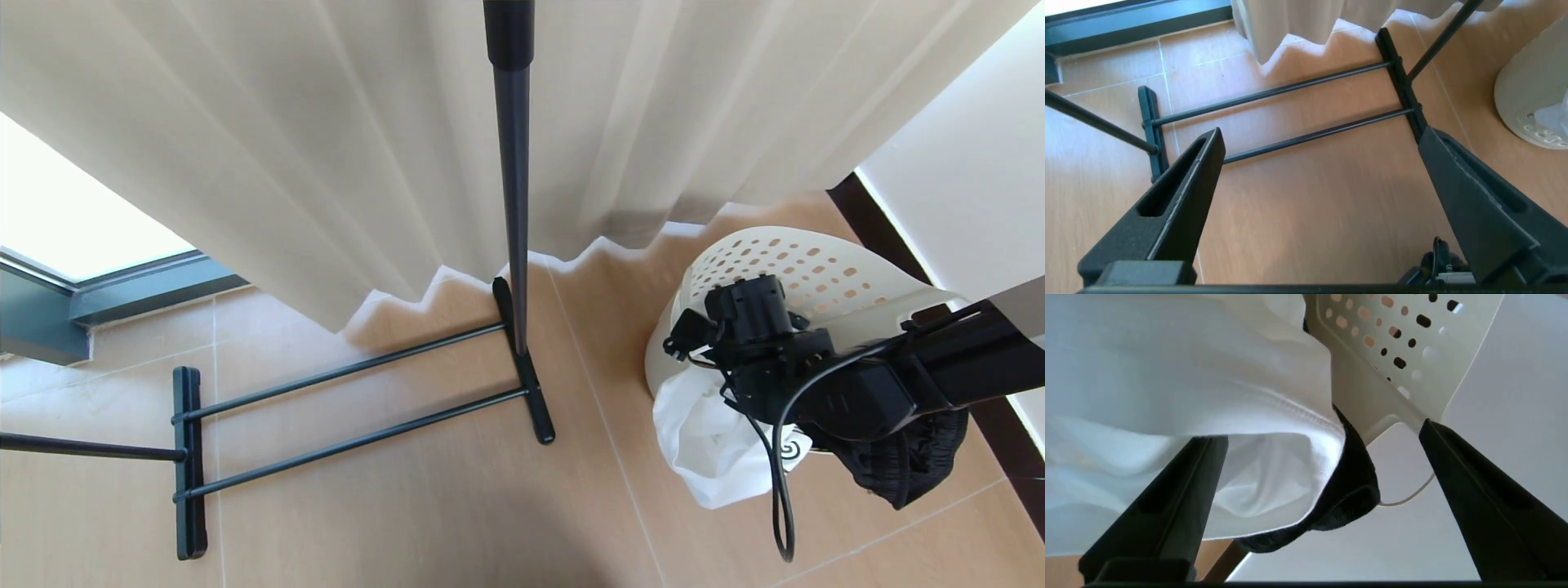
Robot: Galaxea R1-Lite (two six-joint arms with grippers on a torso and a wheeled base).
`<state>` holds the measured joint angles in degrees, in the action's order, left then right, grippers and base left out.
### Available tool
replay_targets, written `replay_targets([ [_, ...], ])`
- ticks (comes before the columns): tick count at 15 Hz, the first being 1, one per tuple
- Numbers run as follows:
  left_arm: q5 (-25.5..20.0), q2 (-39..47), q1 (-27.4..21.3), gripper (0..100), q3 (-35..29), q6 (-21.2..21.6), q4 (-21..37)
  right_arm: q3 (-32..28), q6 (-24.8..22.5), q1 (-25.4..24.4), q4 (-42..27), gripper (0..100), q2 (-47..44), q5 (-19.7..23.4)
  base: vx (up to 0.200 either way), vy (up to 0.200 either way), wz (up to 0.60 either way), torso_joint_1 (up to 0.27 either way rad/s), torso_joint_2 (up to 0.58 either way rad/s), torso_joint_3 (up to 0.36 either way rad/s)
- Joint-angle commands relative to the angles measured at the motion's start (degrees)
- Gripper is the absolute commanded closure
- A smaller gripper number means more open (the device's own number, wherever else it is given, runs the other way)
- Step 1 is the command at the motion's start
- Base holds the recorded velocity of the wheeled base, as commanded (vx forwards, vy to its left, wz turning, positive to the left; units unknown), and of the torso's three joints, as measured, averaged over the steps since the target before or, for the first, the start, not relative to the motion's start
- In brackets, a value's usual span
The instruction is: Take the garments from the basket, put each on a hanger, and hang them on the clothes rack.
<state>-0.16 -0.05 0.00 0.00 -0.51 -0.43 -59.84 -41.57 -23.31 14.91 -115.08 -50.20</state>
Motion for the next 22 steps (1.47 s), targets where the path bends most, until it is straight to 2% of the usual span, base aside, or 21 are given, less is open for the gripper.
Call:
replay_targets([
  [1, -0.02, 0.05, 0.00, 0, 0.00, -0.02, -0.01, -1.06, 0.09, 0.72, 0.03, 0, -1.38, -0.07, 0.000, 0.000, 0.00, 0.000, 0.00, 0.000],
  [8, -0.02, 0.05, 0.00, 0, 0.00, -0.02, -0.01, -1.86, 0.09, 1.86, 1.70, 0, -1.55, -0.07, 0.000, 0.000, 0.00, 0.000, 0.00, 0.000],
  [9, -0.02, 0.05, 0.00, 0, 0.00, -0.02, -0.01, -1.86, 0.09, 2.04, 1.70, 100, -1.55, -0.07, 0.000, 0.000, 0.00, 0.000, 0.00, 0.000],
  [16, -0.02, 0.05, 0.00, 0, 0.00, -0.02, -0.01, -0.80, 0.96, 1.95, 4.34, 100, -0.15, 0.02, 0.000, 0.000, 0.00, 0.000, 0.00, 0.000],
  [18, -0.02, 0.05, 0.00, 0, 0.00, -0.02, -0.01, 2.01, 1.76, 1.25, 6.01, 100, 4.51, 0.10, 0.000, 0.000, 0.00, 0.000, 0.00, 0.000],
  [22, -0.02, 0.05, 0.00, 0, 0.00, -0.02, -0.01, 9.75, 3.95, -2.36, 5.83, 100, 23.94, 0.45, 0.000, 0.000, 0.00, 0.000, 0.00, 0.000],
])
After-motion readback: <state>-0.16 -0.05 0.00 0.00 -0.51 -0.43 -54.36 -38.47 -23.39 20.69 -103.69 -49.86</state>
